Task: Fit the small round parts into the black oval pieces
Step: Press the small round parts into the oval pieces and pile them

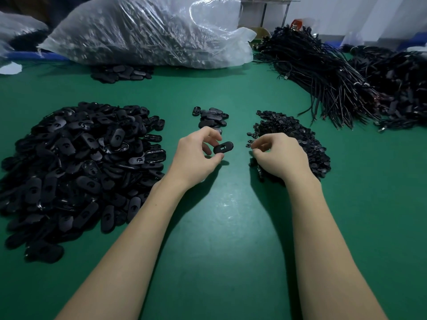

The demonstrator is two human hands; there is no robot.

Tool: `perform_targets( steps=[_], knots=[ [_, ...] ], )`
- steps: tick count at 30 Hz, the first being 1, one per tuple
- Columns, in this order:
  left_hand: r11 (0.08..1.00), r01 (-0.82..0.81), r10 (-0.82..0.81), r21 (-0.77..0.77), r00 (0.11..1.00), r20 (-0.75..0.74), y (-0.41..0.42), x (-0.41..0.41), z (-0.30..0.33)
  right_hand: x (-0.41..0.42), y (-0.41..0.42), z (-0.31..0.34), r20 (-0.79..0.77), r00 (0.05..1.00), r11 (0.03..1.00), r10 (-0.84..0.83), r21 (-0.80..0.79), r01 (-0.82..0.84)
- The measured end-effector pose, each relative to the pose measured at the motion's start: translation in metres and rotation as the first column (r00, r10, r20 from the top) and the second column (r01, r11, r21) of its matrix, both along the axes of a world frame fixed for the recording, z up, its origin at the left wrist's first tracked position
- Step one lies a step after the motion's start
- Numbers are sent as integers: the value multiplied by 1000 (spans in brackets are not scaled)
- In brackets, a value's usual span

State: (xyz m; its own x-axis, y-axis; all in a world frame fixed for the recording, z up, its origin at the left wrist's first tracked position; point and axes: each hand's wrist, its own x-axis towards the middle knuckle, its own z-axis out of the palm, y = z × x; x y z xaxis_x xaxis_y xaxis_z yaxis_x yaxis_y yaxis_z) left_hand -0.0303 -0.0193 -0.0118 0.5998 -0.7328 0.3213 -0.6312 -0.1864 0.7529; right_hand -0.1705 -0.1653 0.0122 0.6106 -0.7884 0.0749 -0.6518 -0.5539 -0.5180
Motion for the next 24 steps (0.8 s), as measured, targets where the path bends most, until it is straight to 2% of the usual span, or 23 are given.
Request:
perform_targets(
  steps=[5, 7, 14, 21, 24],
  knots=[
    [1000, 2, -3, 6, 1000, 17, 0, 1, -1, 1, 3, -2, 11, 1000, 1000, 2, 7, -2],
    [1000, -4, 3, 7, 1000, 21, 0, 2, -1, -1, 1, 2, -28, 1000, 1000, 7, 6, -7],
    [1000, -12, 11, 14, 999, 35, 0, 2, 0, -12, -8, 18, -171, 972, 975, 159, 182, -127],
    [1000, -19, 18, 22, 999, 38, 0, 2, -1, -14, -8, 17, -122, 985, 975, 126, 199, -100],
    [1000, -17, 16, 22, 1000, 22, 0, 1, -1, -15, -6, 17, -94, 991, 985, 95, 154, -80]
  ],
)
